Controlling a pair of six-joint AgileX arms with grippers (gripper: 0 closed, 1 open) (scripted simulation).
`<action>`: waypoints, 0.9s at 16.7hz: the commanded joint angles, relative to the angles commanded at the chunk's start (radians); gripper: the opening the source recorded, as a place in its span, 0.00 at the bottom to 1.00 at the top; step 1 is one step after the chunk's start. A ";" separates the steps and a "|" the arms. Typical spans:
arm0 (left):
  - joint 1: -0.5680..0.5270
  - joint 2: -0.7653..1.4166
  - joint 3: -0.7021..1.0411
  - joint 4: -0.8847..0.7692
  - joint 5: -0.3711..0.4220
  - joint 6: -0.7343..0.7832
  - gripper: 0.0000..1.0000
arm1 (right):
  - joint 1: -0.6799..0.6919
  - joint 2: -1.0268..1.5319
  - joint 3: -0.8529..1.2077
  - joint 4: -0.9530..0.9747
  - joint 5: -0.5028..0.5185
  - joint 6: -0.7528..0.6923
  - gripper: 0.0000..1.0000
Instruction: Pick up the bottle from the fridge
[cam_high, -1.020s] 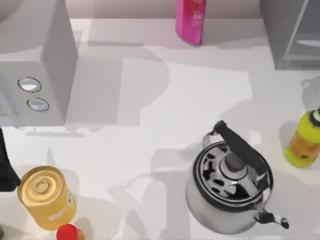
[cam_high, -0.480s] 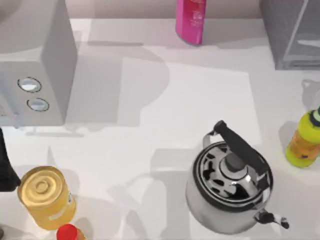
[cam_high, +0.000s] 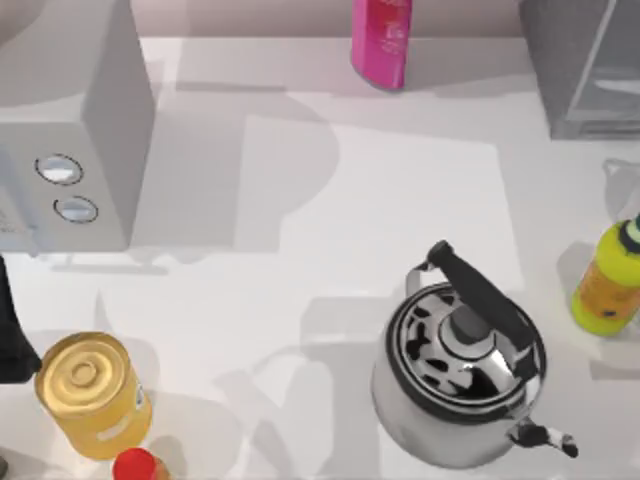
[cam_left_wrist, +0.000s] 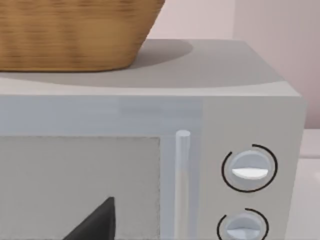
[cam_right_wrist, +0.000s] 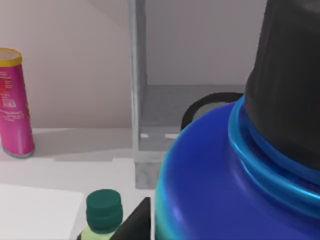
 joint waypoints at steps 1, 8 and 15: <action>0.000 0.000 0.000 0.000 0.000 0.000 1.00 | 0.001 -0.002 -0.002 -0.002 0.000 0.000 0.00; 0.000 0.000 0.000 0.000 0.000 0.000 1.00 | 0.018 0.033 0.018 0.000 0.012 0.008 0.00; 0.000 0.000 0.000 0.000 0.000 0.000 1.00 | 0.243 0.471 0.283 0.038 0.205 0.088 0.00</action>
